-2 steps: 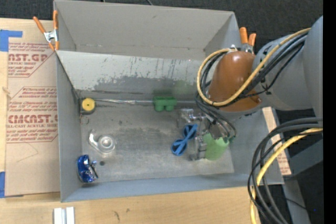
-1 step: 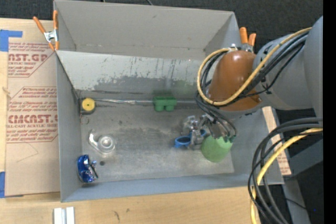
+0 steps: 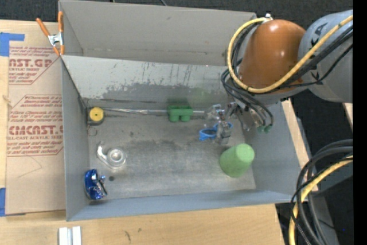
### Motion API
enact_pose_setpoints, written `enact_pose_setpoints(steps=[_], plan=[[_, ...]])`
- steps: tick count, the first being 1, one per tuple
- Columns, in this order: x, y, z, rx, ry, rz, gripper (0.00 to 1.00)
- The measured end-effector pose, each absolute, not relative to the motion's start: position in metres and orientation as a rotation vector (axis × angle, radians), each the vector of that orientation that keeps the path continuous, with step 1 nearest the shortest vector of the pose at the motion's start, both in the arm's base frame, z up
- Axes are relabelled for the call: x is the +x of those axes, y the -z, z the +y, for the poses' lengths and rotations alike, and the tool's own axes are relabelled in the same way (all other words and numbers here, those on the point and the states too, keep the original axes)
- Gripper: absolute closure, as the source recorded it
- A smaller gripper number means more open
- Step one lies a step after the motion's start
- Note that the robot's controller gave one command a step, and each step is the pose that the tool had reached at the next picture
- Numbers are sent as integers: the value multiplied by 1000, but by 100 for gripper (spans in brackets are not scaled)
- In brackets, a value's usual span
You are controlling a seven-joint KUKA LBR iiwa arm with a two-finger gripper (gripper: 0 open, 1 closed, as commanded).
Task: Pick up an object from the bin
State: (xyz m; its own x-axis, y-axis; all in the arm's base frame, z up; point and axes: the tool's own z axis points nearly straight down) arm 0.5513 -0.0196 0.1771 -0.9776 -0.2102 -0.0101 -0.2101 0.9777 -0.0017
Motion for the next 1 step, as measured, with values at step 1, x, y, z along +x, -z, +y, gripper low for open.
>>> enact_pose_setpoints(steps=[1], plan=[[572, -272, -3, -1265, 3, 2867, 100]])
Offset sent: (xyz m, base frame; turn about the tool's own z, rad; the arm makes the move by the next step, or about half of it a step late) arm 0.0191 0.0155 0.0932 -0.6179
